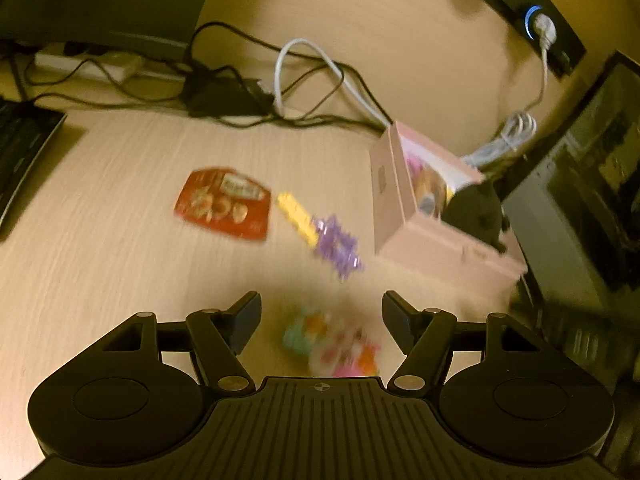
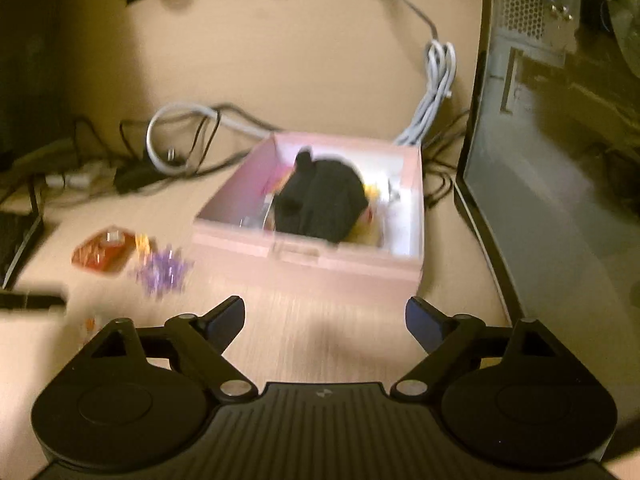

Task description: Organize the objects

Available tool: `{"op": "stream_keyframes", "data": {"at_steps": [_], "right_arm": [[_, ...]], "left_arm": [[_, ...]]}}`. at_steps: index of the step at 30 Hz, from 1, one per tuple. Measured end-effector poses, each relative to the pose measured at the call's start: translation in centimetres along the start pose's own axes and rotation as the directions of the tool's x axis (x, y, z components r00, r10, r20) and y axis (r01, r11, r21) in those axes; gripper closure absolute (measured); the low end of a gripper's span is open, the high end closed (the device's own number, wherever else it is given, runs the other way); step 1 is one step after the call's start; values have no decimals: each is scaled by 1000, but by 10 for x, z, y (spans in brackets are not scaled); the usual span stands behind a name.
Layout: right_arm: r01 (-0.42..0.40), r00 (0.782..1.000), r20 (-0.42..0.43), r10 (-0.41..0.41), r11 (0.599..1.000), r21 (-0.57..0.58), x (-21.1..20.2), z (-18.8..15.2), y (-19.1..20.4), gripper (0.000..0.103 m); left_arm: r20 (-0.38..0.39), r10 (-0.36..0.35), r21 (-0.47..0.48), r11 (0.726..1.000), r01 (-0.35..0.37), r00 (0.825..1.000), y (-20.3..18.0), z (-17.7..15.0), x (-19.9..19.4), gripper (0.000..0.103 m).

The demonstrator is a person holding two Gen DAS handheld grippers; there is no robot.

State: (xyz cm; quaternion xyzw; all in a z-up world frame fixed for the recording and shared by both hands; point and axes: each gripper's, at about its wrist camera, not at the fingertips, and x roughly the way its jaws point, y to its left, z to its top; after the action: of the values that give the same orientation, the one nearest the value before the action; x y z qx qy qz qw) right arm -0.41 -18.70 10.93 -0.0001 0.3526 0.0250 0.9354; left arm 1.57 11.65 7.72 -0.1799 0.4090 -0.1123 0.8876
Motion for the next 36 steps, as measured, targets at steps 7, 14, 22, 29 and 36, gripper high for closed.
{"op": "stream_keyframes", "data": {"at_steps": [7,14,22,29,36], "right_arm": [[59,998,13,-58,993,-106,-22,-35,28,0],[120,992,-16,-124,984,-132,-38,-59,28,0],[168,983,-59,-173,982,-89,-44,-74,9,0],[150,985,-80,-154,987,-57,-34,-73,2,0],[108,990,-80,-114,991,-78,-30,-73,10,0]], "left_arm": [[-54,17,-30,999,-19,998,-10,35,55,32],[-114,104,-131,984,-119,988,4,66,107,43],[-107,99,-56,993,-105,989,-9,68,116,67],[-151,45,140,990,-24,987,-26,50,103,67],[-220,-6,309,948,76,976,-52,30,107,64]]}}
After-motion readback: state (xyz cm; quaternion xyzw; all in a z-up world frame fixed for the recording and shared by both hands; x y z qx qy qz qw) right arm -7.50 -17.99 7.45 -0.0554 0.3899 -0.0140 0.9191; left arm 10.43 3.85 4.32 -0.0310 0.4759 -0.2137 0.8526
